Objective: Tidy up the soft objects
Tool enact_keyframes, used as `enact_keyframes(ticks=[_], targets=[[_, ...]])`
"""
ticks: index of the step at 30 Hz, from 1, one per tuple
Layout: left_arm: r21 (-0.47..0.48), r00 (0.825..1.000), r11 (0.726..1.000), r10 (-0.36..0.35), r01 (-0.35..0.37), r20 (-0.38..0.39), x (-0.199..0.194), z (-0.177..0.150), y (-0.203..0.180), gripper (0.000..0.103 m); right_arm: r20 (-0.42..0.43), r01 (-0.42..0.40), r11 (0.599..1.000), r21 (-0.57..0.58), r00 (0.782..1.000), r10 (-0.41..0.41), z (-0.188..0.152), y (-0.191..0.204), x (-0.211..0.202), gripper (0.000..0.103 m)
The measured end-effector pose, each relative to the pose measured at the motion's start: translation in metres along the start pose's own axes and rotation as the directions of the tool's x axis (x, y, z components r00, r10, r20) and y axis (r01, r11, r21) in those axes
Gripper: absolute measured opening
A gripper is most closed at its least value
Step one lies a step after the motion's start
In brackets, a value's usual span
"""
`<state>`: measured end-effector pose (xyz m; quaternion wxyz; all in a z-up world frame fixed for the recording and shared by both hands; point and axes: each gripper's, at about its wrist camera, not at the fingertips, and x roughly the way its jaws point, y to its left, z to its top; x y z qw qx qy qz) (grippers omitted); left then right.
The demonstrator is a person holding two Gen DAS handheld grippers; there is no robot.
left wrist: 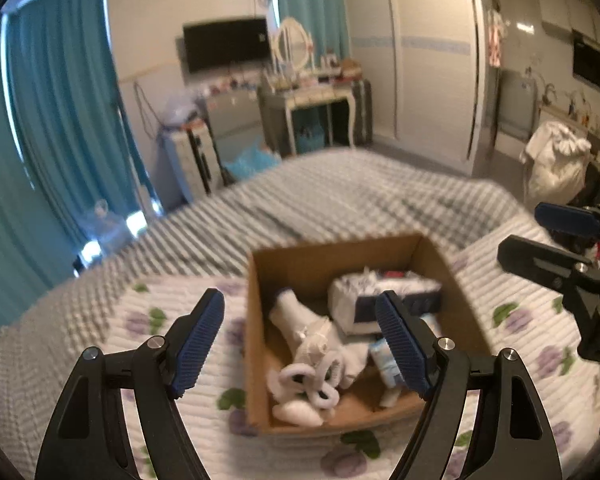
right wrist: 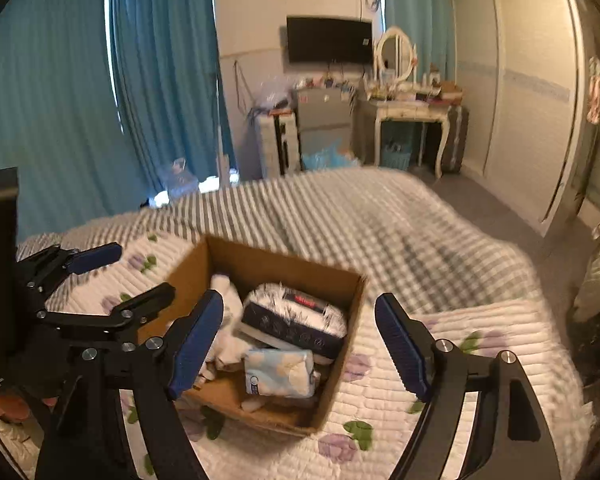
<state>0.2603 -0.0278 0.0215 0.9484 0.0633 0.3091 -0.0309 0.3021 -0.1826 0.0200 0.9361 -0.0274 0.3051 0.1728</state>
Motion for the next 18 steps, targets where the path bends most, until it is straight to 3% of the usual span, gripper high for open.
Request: enact_keyframes(ticks=[6,8,10,12,14,18], targets=[[-0.016,0.982,1.000,0.023,-0.021,0.188,-0.117,0.033,0.006,0.080,0.133,0.044,0.999,-0.008,0.990,-0.043,0.035,0.016,-0.114,0.078],[-0.019,0.963,1.000,0.027,-0.023,0.267,-0.162,0.040,0.007,0.082,0.187,0.072,0.997,-0.017,0.980,-0.067,0.043,0.024,-0.155,0.080],[-0.024,0.943,0.999,0.027,-0.020,0.331,-0.196,0.041,0.009,0.099,0.240,0.088,0.996,-0.022,0.968,-0.080,0.046,0.031,-0.194,0.086],[-0.020,0.910,1.000,0.004,0.005,0.415,-0.236,0.037,0.010,0.100,0.282,0.089,0.995,-0.041,0.957,-0.074,0.046,0.039,-0.222,0.092],[-0.010,0.891,1.000,0.007,-0.003,0.453,-0.257,0.033,0.008,0.100,0.342,0.104,0.994,-0.041,0.936,-0.084,0.038,0.047,-0.253,0.103],[-0.012,0.859,0.999,0.034,-0.032,0.510,-0.287,0.012,0.009,0.100,0.393,0.138,0.990,-0.006,0.911,-0.124,0.012,0.058,-0.292,0.103]])
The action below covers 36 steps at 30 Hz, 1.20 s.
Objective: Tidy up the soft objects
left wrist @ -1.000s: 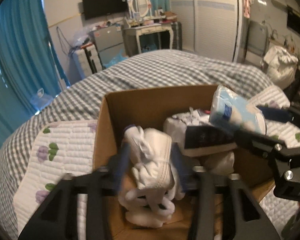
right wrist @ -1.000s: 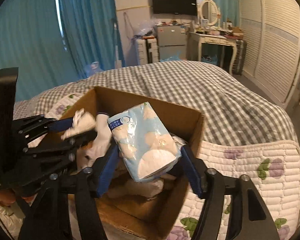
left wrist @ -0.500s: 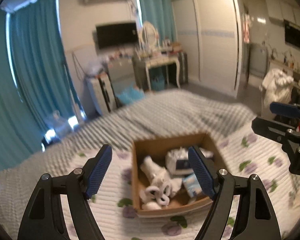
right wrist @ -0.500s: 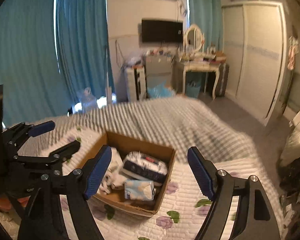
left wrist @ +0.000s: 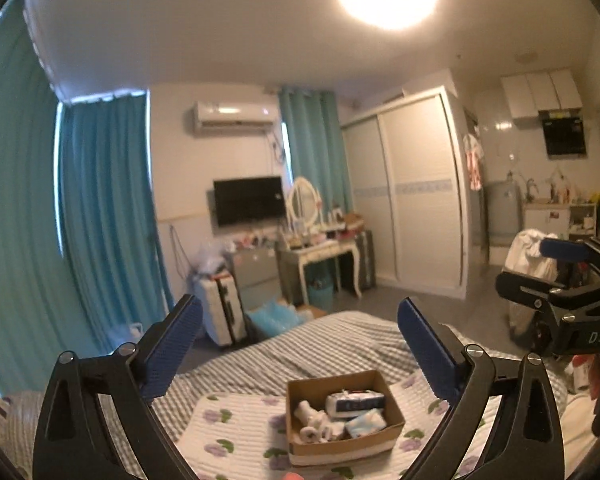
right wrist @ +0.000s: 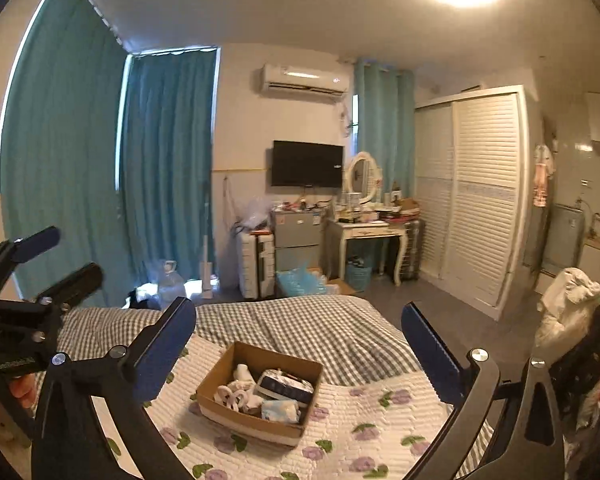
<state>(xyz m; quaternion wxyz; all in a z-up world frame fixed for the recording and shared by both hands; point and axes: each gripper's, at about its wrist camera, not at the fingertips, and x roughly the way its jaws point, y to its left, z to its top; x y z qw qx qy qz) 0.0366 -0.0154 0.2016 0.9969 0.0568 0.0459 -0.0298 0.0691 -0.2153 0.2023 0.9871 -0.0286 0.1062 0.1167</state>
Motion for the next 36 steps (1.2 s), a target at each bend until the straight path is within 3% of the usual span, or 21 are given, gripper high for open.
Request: enact_keyframes(ticks=[6,14,20,25,36], targets=[[-0.013,0.997,0.998,0.069,-0.069,0.041,-0.015,-0.040,-0.001,0.100,0.037,0.005,0.999,0.050,0.999,-0.007,-0.040,-0.002,-0.034,0.103],[-0.079,0.993,0.993,0.076,-0.083,-0.091,0.024,-0.128,0.003,0.100,-0.005,-0.004,0.998,0.066,1.000,0.004,-0.114,0.012,-0.001,0.103],[-0.134,0.974,0.986,0.064,-0.095,-0.218,0.051,-0.179,0.009,0.100,-0.105,0.055,0.997,0.053,0.993,-0.049,-0.174,0.016,0.050,0.103],[-0.094,0.963,0.989,0.090,-0.118,-0.255,0.057,-0.195,0.007,0.100,-0.175,0.029,0.995,0.092,0.984,-0.013,-0.195,0.015,0.075,0.103],[-0.103,0.960,0.990,0.064,-0.096,-0.274,0.052,-0.203,0.010,0.100,-0.200,0.027,0.993,0.113,0.980,-0.004,-0.199,0.019,0.083,0.103]])
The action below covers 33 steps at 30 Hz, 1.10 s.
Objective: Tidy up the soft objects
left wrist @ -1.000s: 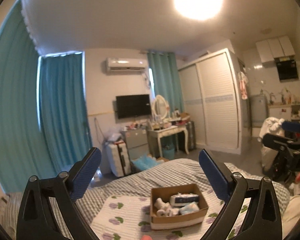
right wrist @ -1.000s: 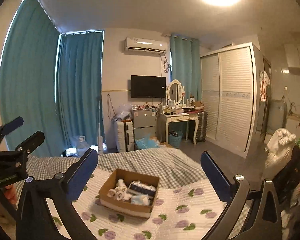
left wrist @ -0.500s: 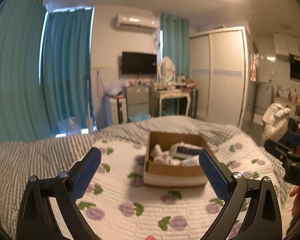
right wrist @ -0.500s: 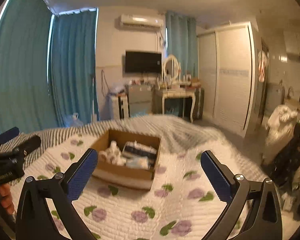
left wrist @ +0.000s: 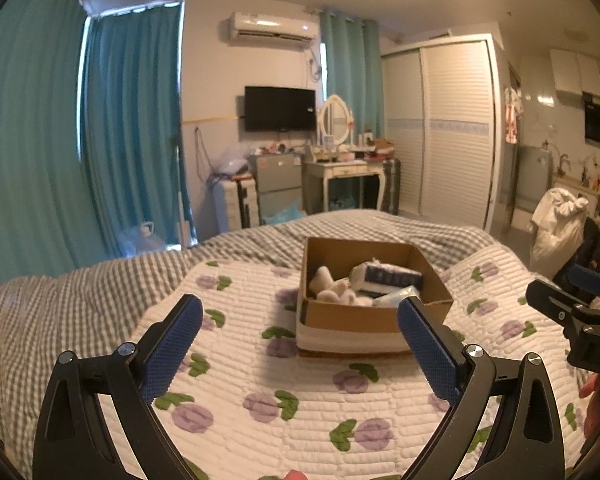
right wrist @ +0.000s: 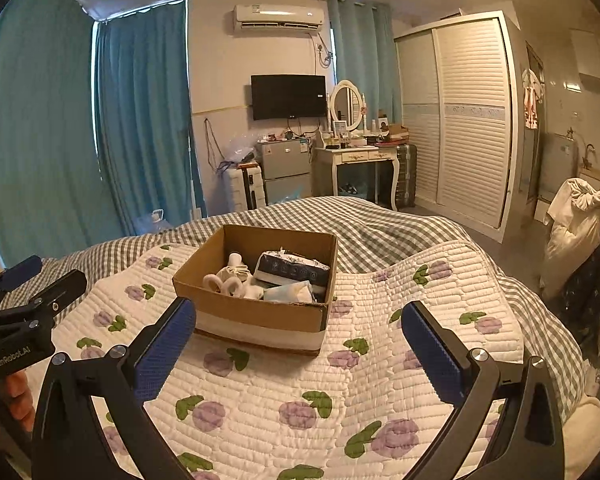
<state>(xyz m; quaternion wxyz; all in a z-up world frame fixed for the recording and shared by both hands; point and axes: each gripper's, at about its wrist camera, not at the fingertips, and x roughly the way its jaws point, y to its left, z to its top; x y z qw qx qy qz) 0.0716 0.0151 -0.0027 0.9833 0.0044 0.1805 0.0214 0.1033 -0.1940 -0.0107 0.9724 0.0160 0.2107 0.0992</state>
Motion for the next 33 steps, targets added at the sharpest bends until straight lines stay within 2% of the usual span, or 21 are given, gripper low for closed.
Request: enact_keyframes(ticks=[9,33], targets=[[0.013,0.999,0.999,-0.029,0.029,-0.014,0.0014,-0.0023,-0.0063,0.100,-0.002,0.001,1.000,-0.004,1.000,-0.001,0.0002,0.0016,-0.0005,0.103],[0.023,1.000,0.999,-0.024,0.024,-0.011,-0.0014,-0.0007,-0.0074,0.100,-0.010,0.013,1.000,0.011,1.000,-0.013,-0.0024,-0.0011,-0.0018,0.103]])
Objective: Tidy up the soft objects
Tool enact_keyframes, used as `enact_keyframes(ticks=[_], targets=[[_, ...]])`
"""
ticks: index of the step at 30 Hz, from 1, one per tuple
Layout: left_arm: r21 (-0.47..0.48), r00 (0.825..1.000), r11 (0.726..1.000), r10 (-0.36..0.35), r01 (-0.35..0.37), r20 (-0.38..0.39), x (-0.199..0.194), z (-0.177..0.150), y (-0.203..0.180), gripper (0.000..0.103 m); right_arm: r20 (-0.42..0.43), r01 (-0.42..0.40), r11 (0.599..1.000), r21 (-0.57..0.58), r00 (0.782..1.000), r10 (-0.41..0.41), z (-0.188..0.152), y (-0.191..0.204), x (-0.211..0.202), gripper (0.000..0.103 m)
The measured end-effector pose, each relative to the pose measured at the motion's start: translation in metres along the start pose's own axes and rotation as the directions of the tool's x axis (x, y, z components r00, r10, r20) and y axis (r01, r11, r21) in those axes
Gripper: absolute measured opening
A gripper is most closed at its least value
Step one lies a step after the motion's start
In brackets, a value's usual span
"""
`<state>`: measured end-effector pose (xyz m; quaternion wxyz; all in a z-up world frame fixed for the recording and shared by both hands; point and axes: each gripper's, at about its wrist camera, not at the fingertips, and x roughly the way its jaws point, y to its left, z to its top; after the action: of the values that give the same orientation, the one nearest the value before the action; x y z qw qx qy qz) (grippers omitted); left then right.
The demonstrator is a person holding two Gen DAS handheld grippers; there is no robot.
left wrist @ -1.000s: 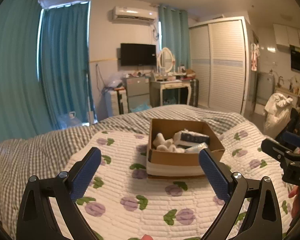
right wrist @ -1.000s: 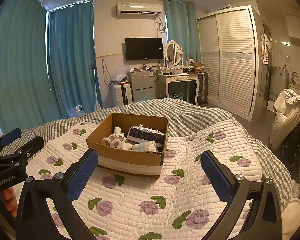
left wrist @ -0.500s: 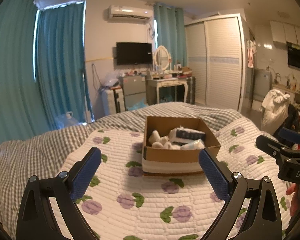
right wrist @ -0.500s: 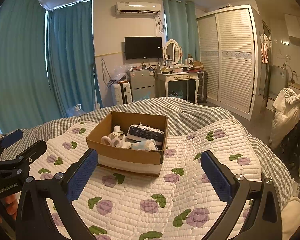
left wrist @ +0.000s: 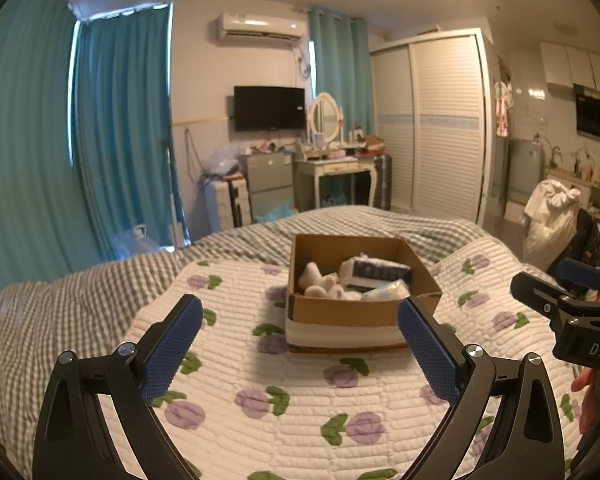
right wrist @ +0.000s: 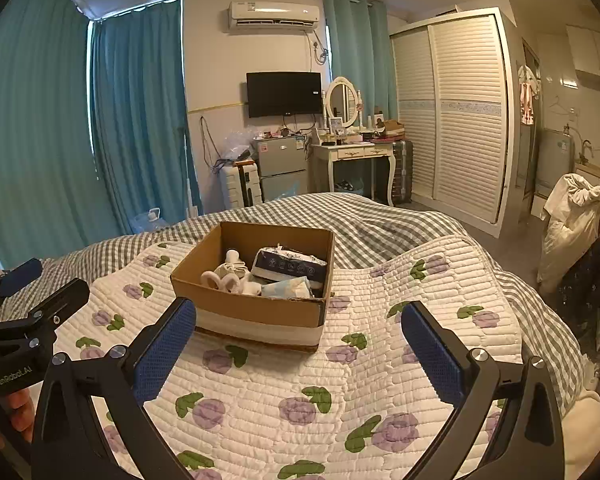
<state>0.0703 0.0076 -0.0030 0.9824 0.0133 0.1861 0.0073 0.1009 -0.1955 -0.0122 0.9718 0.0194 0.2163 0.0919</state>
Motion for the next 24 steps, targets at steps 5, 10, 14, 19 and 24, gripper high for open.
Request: enact_keyframes(ticks=[5,10,14,19,24], targets=[[0.002,1.000,1.000,0.006,-0.006,-0.003,0.0005,-0.0006,0.0011,0.100,-0.005,-0.006,1.000,0.008,1.000,0.006,0.0001,-0.0001,-0.0008,0.103],[0.003,1.000,1.000,0.004,-0.004,0.001,-0.0004,-0.0012,0.0026,0.100,-0.003,-0.005,1.000,0.005,1.000,0.005,0.0008,0.0004,-0.0010,0.103],[0.005,1.000,1.000,0.006,-0.006,0.000,-0.0002,-0.0015,0.0030,0.100,-0.004,-0.006,1.000,0.006,1.000,0.006,0.0010,0.0010,-0.0011,0.103],[0.005,1.000,1.000,0.005,-0.005,0.002,-0.0005,-0.0014,0.0027,0.100,-0.006,-0.008,1.000,0.008,1.000,0.008,0.0013,0.0019,-0.0006,0.103],[0.004,1.000,1.000,0.011,-0.011,0.003,-0.0002,-0.0017,0.0032,0.100,-0.006,-0.008,1.000,0.008,1.000,0.008,0.0019,0.0029,-0.0003,0.103]])
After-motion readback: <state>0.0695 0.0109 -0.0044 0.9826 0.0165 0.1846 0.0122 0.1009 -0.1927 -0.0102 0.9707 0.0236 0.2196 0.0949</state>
